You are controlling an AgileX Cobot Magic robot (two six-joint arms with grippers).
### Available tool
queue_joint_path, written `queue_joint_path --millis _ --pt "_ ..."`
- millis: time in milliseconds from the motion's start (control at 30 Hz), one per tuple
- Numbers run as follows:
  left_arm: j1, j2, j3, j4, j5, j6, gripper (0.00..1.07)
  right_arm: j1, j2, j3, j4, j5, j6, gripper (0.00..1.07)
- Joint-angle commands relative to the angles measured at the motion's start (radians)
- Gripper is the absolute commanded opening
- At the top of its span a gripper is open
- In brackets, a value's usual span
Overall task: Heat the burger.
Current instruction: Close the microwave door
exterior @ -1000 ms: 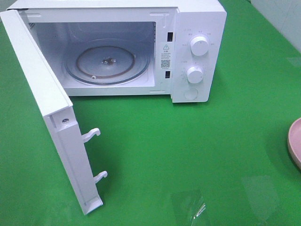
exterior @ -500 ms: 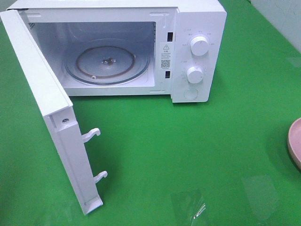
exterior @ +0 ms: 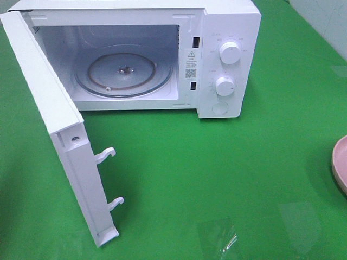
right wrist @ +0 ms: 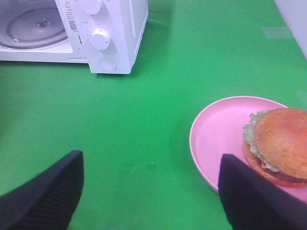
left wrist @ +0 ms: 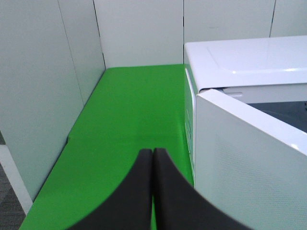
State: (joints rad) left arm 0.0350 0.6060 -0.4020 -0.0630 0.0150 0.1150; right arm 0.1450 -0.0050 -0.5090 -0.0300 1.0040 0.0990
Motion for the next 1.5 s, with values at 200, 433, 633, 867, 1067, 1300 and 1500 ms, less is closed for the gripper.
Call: queue_joint_path --millis 200,433,633,867,1067,1300,1500 --pt "0.000 0.188 0.094 -0.004 -0.373 -0.007 0.00 -0.006 -0.024 0.000 -0.002 -0.001 -0.002 0.76" --pt "-0.001 0.407 0.158 0.020 -0.688 -0.013 0.00 -0.006 -0.024 0.000 -0.002 -0.001 -0.003 0.76" --pt "-0.001 0.572 0.161 0.173 -0.797 -0.164 0.00 -0.006 -0.024 0.000 -0.002 -0.001 -0.003 0.76" --pt "-0.003 0.719 0.161 0.404 -0.943 -0.297 0.00 -0.006 -0.024 0.000 -0.002 -0.001 -0.003 0.76" --pt "-0.054 0.798 0.140 0.420 -0.973 -0.291 0.00 -0.006 -0.024 0.000 -0.002 -0.001 -0.003 0.76" --pt "-0.146 0.872 0.127 0.397 -0.984 -0.264 0.00 -0.006 -0.024 0.000 -0.002 -0.001 -0.003 0.76" --pt "-0.207 0.915 0.096 0.376 -0.984 -0.257 0.00 -0.006 -0.023 0.000 -0.002 -0.001 -0.003 0.76"
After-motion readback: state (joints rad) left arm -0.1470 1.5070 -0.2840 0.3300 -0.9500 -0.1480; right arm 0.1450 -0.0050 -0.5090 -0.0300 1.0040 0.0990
